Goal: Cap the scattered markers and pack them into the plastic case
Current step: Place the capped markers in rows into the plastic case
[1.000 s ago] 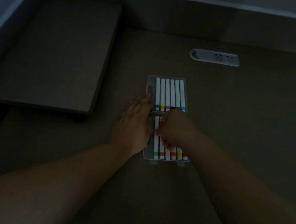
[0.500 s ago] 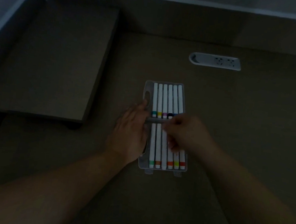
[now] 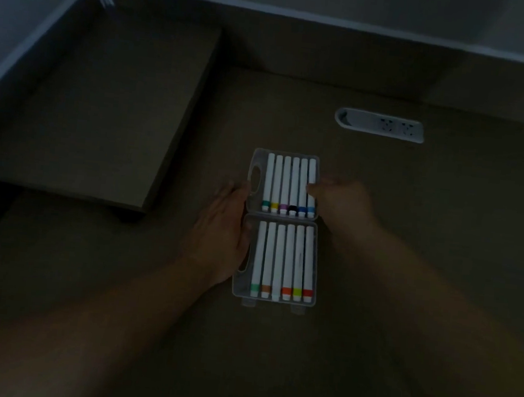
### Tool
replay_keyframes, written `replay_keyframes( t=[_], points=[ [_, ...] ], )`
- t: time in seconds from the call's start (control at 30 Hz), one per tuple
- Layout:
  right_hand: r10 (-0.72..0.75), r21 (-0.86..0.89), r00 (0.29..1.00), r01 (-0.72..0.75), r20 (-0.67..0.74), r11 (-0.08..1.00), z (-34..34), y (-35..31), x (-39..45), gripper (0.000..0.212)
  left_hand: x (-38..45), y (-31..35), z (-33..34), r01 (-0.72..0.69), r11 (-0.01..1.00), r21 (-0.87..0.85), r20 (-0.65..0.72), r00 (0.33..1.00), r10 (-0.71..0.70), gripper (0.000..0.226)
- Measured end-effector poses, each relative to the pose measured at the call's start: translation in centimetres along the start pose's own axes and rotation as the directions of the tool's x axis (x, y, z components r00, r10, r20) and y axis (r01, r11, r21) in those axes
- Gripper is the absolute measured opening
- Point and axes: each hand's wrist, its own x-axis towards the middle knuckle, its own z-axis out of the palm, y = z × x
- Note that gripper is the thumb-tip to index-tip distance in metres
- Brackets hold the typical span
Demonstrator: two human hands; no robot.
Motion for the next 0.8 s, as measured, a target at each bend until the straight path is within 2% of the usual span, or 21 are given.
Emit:
replay_keyframes(
  t=[0.07,0.23,0.33,0.4,0.5,0.57,0.63,0.73,0.8],
  points=[
    [0.048,0.064,0.999,-0.049,0.011,0.997,-0.1,-0.4,0.2,0.005,0.0,0.0,0.0,0.01,1.0,-0.007,0.002,1.0,-0.01,0.079],
    [0.139,0.033,0.987,-0.142,0.085,0.989,-0.6,-0.8,0.5,0.009,0.3,0.3,-0.1,0.046,0.996,-0.076,-0.033,0.998,-0.048,0.071],
    [0.032,0.192,0.999,-0.033,0.012,0.981,-0.5,0.4,0.2,0.015,0.3,0.9,0.0,0.08,0.978,-0.191,-0.09,0.991,-0.098,0.06],
    [-0.012,0.203,1.0,0.009,0.013,0.979,-0.5,1.2,0.1,0.021,0.2,1.3,0.1,0.098,0.952,-0.292,-0.097,0.987,-0.131,0.057],
    [0.024,0.155,0.996,-0.038,0.087,0.987,-0.6,1.4,0.3,0.03,0.3,1.9,0.1,0.109,0.901,-0.42,-0.098,0.982,-0.164,0.051],
    [0.049,0.247,0.995,-0.068,0.082,0.967,-0.8,1.6,0.4,0.033,0.3,2.8,0.1,0.079,0.853,-0.516,-0.117,0.98,-0.161,0.035],
    [0.049,0.329,0.996,-0.069,0.068,0.942,-0.9,1.8,0.1,0.035,0.5,3.6,0.0,0.071,0.804,-0.591,-0.127,0.976,-0.179,0.033],
    [0.02,0.408,0.996,-0.054,0.088,0.911,-1.0,1.8,-0.2,0.036,1.0,4.1,-0.2,0.164,0.707,-0.688,-0.065,0.956,-0.284,0.033],
    [0.003,0.399,0.995,-0.041,0.097,0.916,-1.1,1.6,-0.4,0.038,1.4,4.2,-0.2,0.23,0.652,-0.722,-0.006,0.941,-0.338,0.033]
  ],
)
